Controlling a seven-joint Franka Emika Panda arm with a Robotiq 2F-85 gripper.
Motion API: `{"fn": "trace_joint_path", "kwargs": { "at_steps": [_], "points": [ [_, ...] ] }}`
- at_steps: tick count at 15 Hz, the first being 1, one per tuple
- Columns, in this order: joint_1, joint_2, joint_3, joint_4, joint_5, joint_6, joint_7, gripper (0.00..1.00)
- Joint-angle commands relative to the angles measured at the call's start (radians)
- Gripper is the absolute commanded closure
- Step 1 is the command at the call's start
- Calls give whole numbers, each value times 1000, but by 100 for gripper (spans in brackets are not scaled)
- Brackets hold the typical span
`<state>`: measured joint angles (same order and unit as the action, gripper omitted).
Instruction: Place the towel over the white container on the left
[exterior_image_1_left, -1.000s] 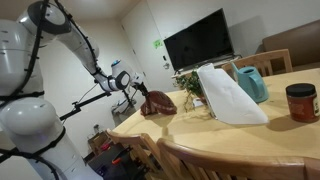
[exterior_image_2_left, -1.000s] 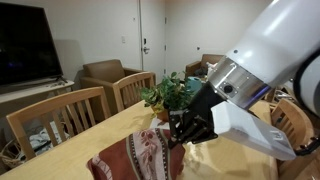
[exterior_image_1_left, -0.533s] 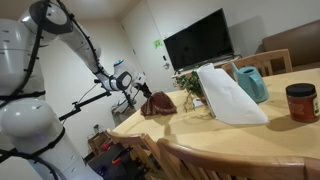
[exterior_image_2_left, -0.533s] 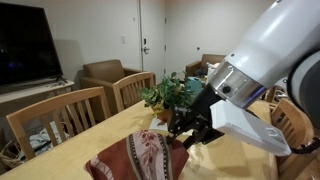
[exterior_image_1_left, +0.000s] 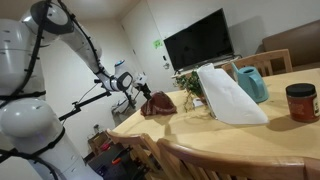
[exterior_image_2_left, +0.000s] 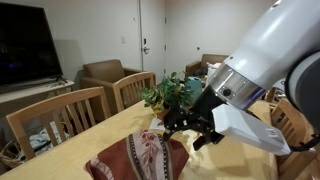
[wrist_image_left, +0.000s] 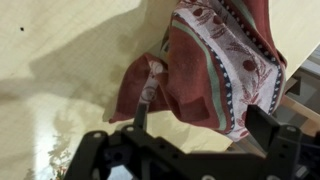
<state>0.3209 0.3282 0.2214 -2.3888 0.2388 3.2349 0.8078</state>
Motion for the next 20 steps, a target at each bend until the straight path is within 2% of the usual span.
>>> {"fn": "trace_joint_path", "kwargs": {
  "at_steps": [1, 5, 8, 9, 10, 11, 13, 16, 17, 19, 20],
  "points": [
    [55, 6, -53, 22, -40, -28, -23, 0],
    [154, -3, -157, 12, -102, -28, -20, 0],
    [188, -4, -189, 8, -119, -29, -13, 0],
    [170, 1, -163, 13, -123, -28, -17, 0],
    [129, 6, -110, 16, -126, -15, -25, 0],
    [105, 12, -66, 19, -74, -5, -79, 0],
    [68, 23, 2, 25, -61, 3, -122, 0],
    [62, 32, 32, 29, -39, -25, -171, 0],
    [81, 34, 7, 28, -80, -40, -137, 0],
    [74, 48, 16, 33, -86, -53, -140, 0],
    [89, 52, -1, 35, -89, -72, -135, 0]
  ]
}}
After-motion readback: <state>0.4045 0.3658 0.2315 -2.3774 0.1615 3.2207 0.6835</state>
